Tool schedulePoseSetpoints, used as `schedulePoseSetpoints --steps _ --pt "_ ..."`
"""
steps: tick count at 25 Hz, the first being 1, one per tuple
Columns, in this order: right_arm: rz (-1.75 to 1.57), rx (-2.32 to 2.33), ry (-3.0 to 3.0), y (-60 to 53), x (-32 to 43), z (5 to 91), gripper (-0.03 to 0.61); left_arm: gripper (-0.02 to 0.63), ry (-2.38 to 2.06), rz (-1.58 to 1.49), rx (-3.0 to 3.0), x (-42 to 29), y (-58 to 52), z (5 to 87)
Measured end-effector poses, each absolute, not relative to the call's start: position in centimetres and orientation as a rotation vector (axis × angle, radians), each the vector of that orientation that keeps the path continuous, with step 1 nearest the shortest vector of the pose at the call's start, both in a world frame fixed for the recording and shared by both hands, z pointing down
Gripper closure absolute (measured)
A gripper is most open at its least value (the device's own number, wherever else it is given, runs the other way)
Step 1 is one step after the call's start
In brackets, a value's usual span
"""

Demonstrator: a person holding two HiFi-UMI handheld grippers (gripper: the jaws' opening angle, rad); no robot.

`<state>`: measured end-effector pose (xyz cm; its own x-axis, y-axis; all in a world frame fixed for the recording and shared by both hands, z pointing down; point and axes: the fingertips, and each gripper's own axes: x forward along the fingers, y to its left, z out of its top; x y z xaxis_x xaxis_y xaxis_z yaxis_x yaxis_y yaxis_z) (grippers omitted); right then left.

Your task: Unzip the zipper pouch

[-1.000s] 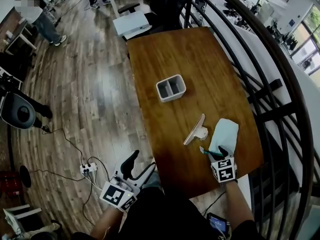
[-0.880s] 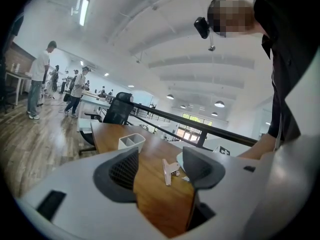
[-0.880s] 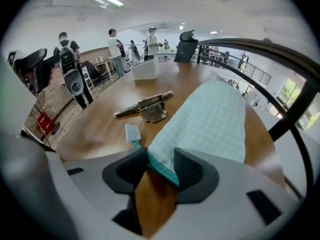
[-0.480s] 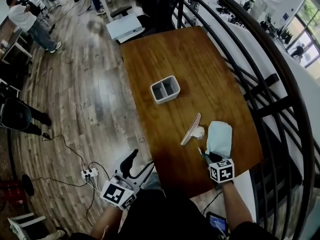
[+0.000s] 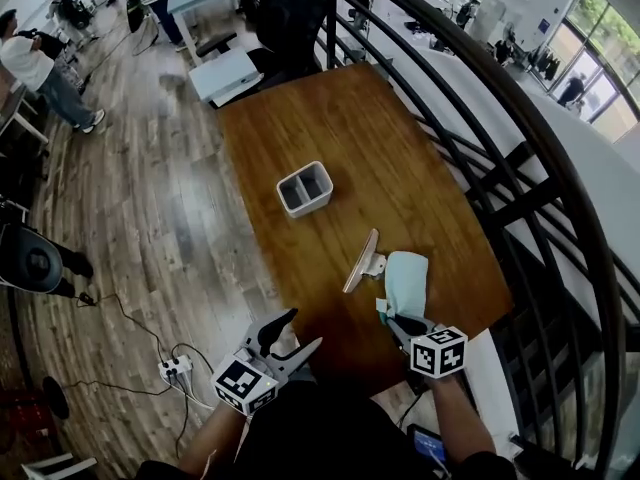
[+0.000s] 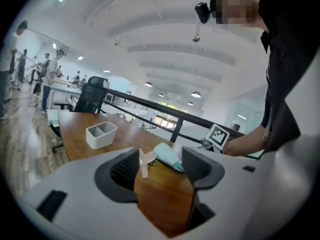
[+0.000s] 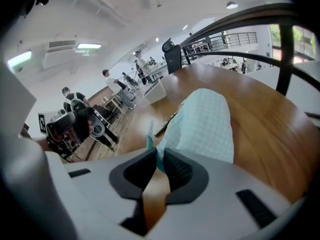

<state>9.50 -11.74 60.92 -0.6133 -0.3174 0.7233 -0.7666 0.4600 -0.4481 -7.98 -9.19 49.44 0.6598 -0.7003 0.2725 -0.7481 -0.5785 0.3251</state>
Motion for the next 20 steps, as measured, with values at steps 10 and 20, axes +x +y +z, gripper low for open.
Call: schedulePoseSetpoints --steps 10,20 --pt "1.092 0.793 -2.268 -9.1 7.3 56.0 0.534 0.342 -0.752 0.094 2.457 -1.3 -9.8 50.3" --pt "1.099 0.685 -2.329 -6.6 5.7 54.8 0.535 0.342 -0.543 0.101 2.376 2.1 -9.0 52.3"
